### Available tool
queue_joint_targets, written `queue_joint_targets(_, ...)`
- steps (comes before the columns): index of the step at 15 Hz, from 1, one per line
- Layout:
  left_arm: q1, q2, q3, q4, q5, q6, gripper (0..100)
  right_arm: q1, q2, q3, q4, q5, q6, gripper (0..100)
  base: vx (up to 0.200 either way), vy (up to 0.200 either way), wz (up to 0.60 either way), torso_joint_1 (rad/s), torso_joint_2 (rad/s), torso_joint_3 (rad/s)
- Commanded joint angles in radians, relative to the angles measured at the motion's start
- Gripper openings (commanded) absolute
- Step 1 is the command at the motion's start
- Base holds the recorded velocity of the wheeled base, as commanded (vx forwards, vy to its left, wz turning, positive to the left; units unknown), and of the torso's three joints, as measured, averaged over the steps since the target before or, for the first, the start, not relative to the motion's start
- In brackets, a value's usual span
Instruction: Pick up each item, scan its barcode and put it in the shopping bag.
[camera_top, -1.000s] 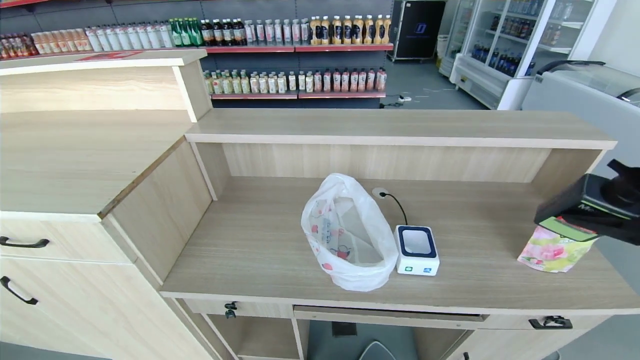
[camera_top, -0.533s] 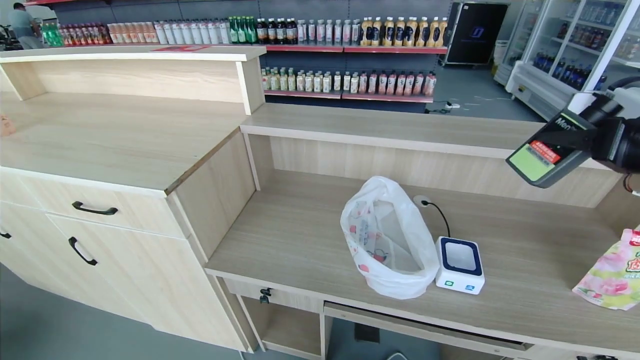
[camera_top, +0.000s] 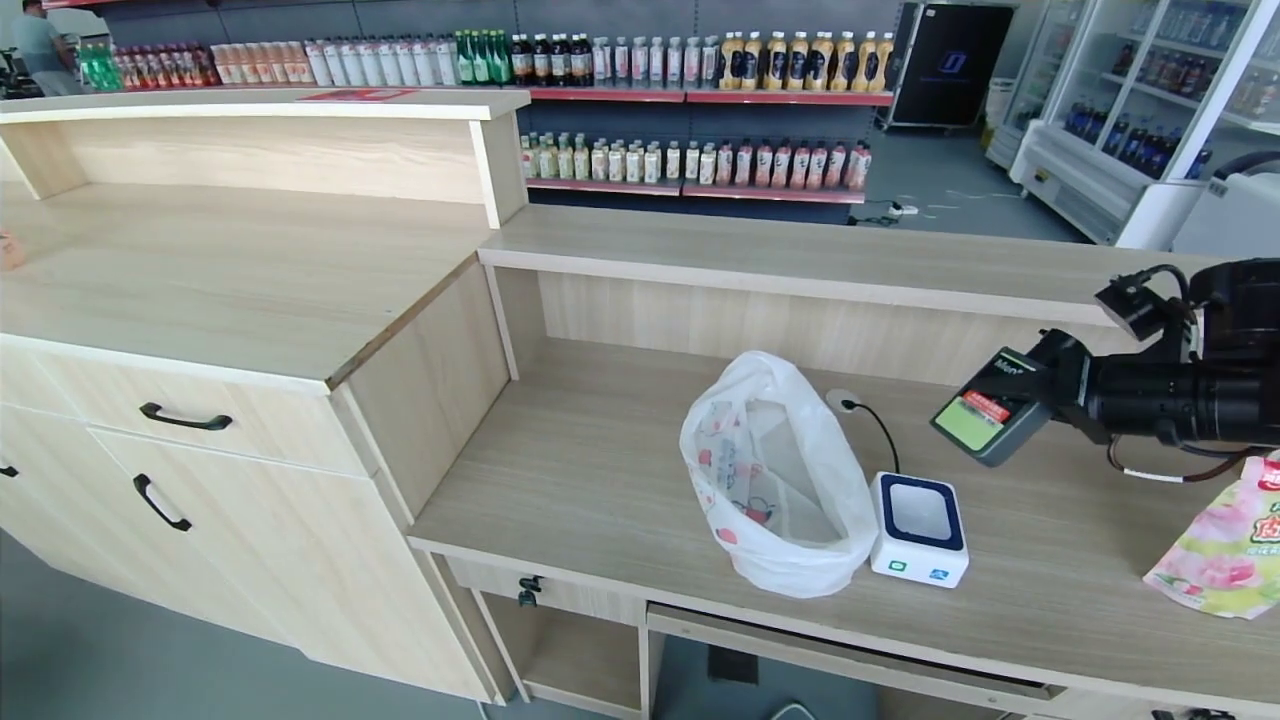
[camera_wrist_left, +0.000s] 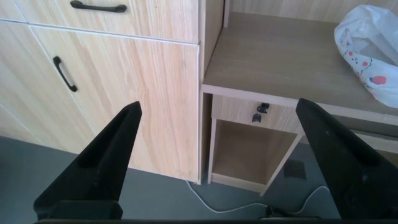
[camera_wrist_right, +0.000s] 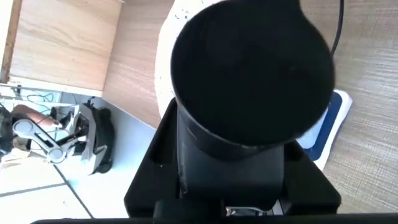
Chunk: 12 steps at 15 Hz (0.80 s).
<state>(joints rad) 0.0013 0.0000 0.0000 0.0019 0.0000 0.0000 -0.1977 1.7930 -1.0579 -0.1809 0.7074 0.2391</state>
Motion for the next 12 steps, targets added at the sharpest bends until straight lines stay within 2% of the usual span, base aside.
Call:
queue_joint_targets(1, 0.0, 0.002, 0.0, 0.0, 0.0, 0.0, 100, 0.0, 0.065, 0.001, 0.001, 0.014, -0.054, 0, 0.0, 0.0, 0.0, 0.0, 0.0, 0.0)
queue_joint_targets(4, 0.0, 0.002, 0.0, 0.0, 0.0, 0.0, 100, 0.001, 0.1, 0.013, 0.008, 0.017, -0.241, 0, 0.0, 0.0, 0.0, 0.0, 0.0, 0.0)
queue_joint_targets(6, 0.0, 0.002, 0.0, 0.0, 0.0, 0.0, 100, 0.001, 0.114, 0.029, 0.008, 0.018, -0.307, 0, 0.0, 0.0, 0.0, 0.0, 0.0, 0.0)
queue_joint_targets(10, 0.0, 0.002, 0.0, 0.0, 0.0, 0.0, 100, 0.004, 0.149, 0.038, 0.004, 0.023, -0.408, 0, 0.0, 0.0, 0.0, 0.0, 0.0, 0.0)
queue_joint_targets(12, 0.0, 0.002, 0.0, 0.0, 0.0, 0.0, 100, 0.007, 0.166, 0.036, -0.003, 0.043, -0.414, 0, 0.0, 0.0, 0.0, 0.0, 0.0, 0.0)
